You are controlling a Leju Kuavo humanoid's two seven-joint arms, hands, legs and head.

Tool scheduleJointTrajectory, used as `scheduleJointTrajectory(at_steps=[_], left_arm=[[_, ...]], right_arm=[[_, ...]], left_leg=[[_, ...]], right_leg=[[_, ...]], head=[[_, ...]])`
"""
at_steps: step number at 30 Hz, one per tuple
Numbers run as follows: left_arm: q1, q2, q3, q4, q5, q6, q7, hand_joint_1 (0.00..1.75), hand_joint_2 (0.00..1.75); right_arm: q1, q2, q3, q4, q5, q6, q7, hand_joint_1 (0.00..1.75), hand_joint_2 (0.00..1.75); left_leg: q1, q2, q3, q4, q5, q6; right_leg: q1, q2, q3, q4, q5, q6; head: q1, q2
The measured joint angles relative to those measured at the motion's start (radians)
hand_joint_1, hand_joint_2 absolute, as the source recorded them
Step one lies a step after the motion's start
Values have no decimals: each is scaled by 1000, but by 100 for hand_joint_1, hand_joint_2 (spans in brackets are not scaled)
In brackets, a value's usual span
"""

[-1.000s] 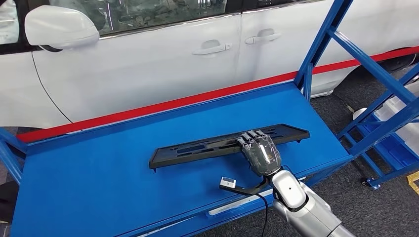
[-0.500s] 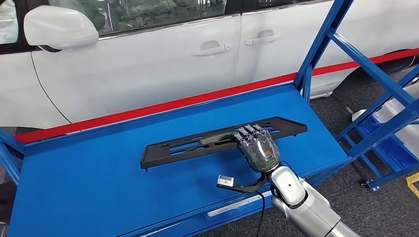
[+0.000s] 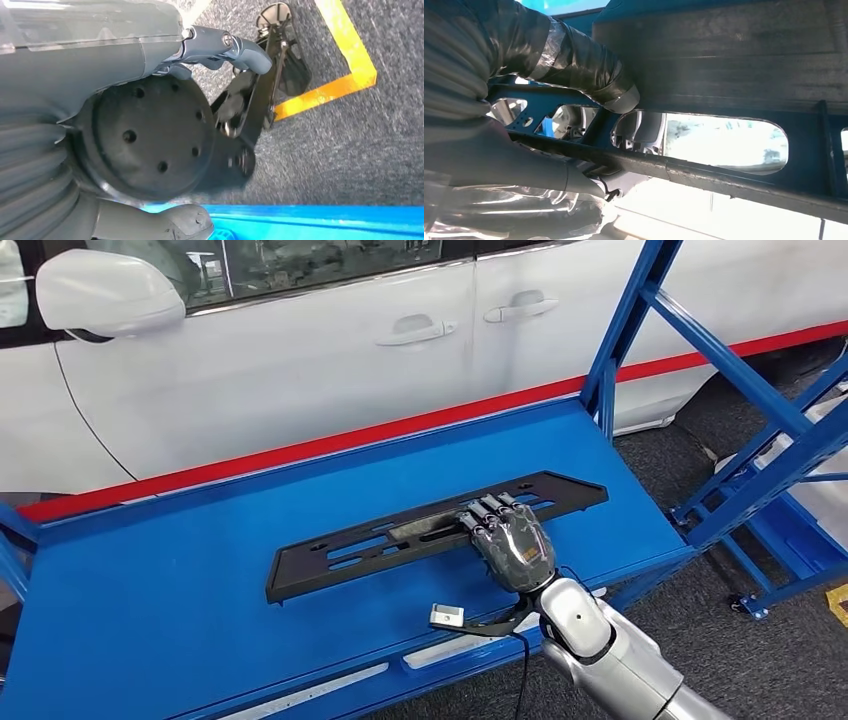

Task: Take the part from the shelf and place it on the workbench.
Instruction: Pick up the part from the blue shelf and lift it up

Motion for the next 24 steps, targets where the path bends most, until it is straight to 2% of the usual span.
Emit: scheduleJointTrajectory(at_steps=[1,2,3,5,6,7,8,10,11,12,13,14,15,17,18,20,21,22,24], left_arm=[[0,0,0,0,0,0,-1,0,175],[-1,0,0,0,0,-1,-1,0,175],[-2,0,0,0,0,-1,-2,0,175],[-4,-1,0,0,-1,-2,-2,0,175],[-5,-2,0,0,-1,-2,-2,0,175],[-6,-3,0,0,-2,-3,-3,0,175],[-8,-3,0,0,-2,-3,-4,0,175],[-10,-3,0,0,-3,-3,-5,0,175],[-11,-3,0,0,-3,-3,-6,0,175],[-12,-3,0,0,-3,-3,-7,0,175],[-12,-3,0,0,-4,-4,-8,0,175],[-13,-3,0,0,-4,-4,-8,0,175],[-14,-3,0,0,-4,-4,-8,0,175],[-14,-5,0,0,-5,-4,-10,0,175],[-14,-5,0,0,-5,-4,-12,0,175],[-13,-5,0,0,-6,-4,-15,0,175],[-13,-4,0,0,-6,-4,-16,0,175],[-13,-4,0,0,-6,-4,-17,0,175],[-14,-3,0,0,-7,-4,-17,0,175]], right_arm=[[-1,-1,2,-1,-1,0,0,175,175],[-2,-1,4,-3,-3,0,0,175,175],[-3,-2,6,-5,-4,0,0,175,175],[-6,-4,12,-9,-9,-1,-2,175,175],[-7,-6,15,-12,-12,-2,-4,175,175],[-9,-9,17,-15,-14,-3,-5,175,175],[-11,-12,18,-17,-16,-4,-6,175,175],[-16,-14,22,-21,-18,-5,-7,175,175],[-17,-15,25,-23,-18,-6,-7,175,175],[-18,-15,27,-26,-18,-6,-7,175,175],[-18,-15,30,-29,-18,-7,-7,175,175],[-19,-15,31,-32,-18,-8,-7,175,175],[-20,-16,32,-36,-18,-8,-7,175,175],[-27,-19,33,-46,-18,-10,-9,175,175],[-30,-21,34,-51,-18,-12,-9,175,175],[-36,-26,37,-60,-18,-16,-11,175,175],[-38,-27,40,-63,-18,-17,-11,175,175],[-40,-28,42,-66,-18,-18,-12,175,175],[-41,-28,48,-69,-18,-19,-13,175,175]], left_leg=[[-1,-1,37,-64,19,4],[-2,-1,59,-108,30,8],[-3,-2,66,-129,32,12],[-2,-2,59,-136,46,22],[0,0,54,-140,55,27],[3,3,47,-144,67,34],[6,5,37,-146,79,39],[5,9,9,-143,99,44],[5,10,-6,-140,107,44],[5,10,-20,-136,114,44],[4,10,-33,-131,120,43],[4,10,-45,-126,126,42],[3,10,-55,-123,131,40],[0,8,-66,-119,144,33],[0,8,-69,-121,151,28],[-1,7,-74,-126,166,16],[-2,7,-79,-123,162,10],[-3,7,-87,-108,140,4],[-1,8,-111,-26,50,-6]], right_leg=[[1,0,-5,4,4,4],[2,0,-9,6,9,9],[2,0,-11,7,15,15],[2,2,-15,6,26,26],[2,4,-19,10,19,31],[1,5,-27,26,-5,36],[0,7,-40,61,-45,41],[-2,8,-69,174,-136,49],[-3,8,-77,229,-160,52],[-3,8,-74,259,-161,52],[-3,8,-55,257,-143,51],[-2,8,-19,218,-115,47],[0,8,30,153,-93,41],[6,10,118,17,-85,27],[10,10,139,-21,-90,21],[10,9,140,-43,-81,11],[7,6,133,-49,-69,6],[4,3,124,-54,-57,-1],[1,-2,100,-58,-33,-10]], head=[[0,0],[0,0],[0,0],[0,0],[0,0],[1,0],[1,0],[1,0],[1,0],[1,0],[1,0],[1,0],[1,0],[1,0],[1,0],[1,0],[1,0],[1,0],[0,0]])
